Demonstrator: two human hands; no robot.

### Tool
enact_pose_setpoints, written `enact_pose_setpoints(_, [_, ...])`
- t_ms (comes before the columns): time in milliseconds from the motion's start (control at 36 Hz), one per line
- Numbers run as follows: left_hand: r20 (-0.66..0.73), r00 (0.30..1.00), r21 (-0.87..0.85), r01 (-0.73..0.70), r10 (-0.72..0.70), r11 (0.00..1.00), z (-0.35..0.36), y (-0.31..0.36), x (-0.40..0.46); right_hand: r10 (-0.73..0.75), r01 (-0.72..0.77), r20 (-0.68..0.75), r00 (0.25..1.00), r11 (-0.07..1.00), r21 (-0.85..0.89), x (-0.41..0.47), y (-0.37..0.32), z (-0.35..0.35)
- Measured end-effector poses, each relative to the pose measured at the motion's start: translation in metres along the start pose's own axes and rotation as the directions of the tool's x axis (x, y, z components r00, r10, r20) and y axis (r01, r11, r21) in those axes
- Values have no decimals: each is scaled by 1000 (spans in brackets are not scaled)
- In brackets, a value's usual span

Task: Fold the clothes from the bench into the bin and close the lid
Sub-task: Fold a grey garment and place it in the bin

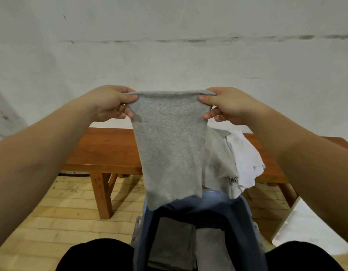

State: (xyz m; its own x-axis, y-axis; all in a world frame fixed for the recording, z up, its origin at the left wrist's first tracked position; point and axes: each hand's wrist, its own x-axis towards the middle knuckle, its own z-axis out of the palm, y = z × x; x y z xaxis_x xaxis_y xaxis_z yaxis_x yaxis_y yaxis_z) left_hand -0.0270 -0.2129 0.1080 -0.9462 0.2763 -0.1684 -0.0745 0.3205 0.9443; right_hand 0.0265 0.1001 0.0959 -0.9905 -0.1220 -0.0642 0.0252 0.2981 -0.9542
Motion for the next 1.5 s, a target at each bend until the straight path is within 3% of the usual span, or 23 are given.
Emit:
enact_pose_setpoints(139, [-58, 998, -130, 7, -15, 992, -3, -11, 58, 89, -86, -47, 995, 994, 60, 57, 11, 3])
enact_pose_setpoints(361, [-181, 982, -29, -66, 60, 997, 2, -34, 136, 66, -60, -140, 988, 997, 48, 147, 52, 6])
enact_pose_setpoints(528, [-230, 971, -41, -77, 66, 996, 6, -69, 159, 28, -25, -171, 985, 999, 22, 168, 82, 24])
enact_pose_setpoints(667, [-190, 981, -63, -42, 29, 997, 20, -106, 126, 17, -24, -159, 987, 999, -44, 141, 118, 45])
enact_pose_setpoints(806, [-189, 981, 194, 2, 35, 981, 41, -154, 57, 28, -52, -142, 989, 985, -164, 77, 154, 72])
enact_pose_setpoints(917, [-169, 985, 244, 22, 20, 969, 54, -205, 17, 16, -34, -105, 994, 986, -164, 38, 201, 100])
enact_pose_setpoints(1083, [-160, 987, 323, 81, -30, 943, 73, -262, -3, -67, 48, -42, 997, 933, -356, 21, 254, 135])
enact_pose_setpoints(1167, [-226, 967, 188, 158, -114, 969, 78, -281, -1, -95, 64, -49, 994, 897, -438, 20, 270, 147])
enact_pose_setpoints(1250, [-314, 902, -87, 284, -297, 955, 80, -289, 5, -109, 39, -115, 987, 871, -489, 12, 271, 161])
enact_pose_setpoints(1333, [-242, 870, -353, 334, -430, 874, 85, -293, 20, -50, -62, -351, 935, 952, -301, 3, 275, 175])
enact_pose_setpoints(1389, [-190, 866, -438, 347, -463, 829, 92, -291, 28, 130, -166, -479, 868, 985, -33, -1, 276, 183])
enact_pose_setpoints(1444, [-157, 869, -505, 338, -469, 794, 97, -291, 32, 385, -297, -465, 797, 920, 255, 0, 271, 188])
enact_pose_setpoints(1500, [-145, 867, -537, 337, -478, 774, 100, -294, 34, 551, -357, -350, 758, 799, 484, 4, 271, 188])
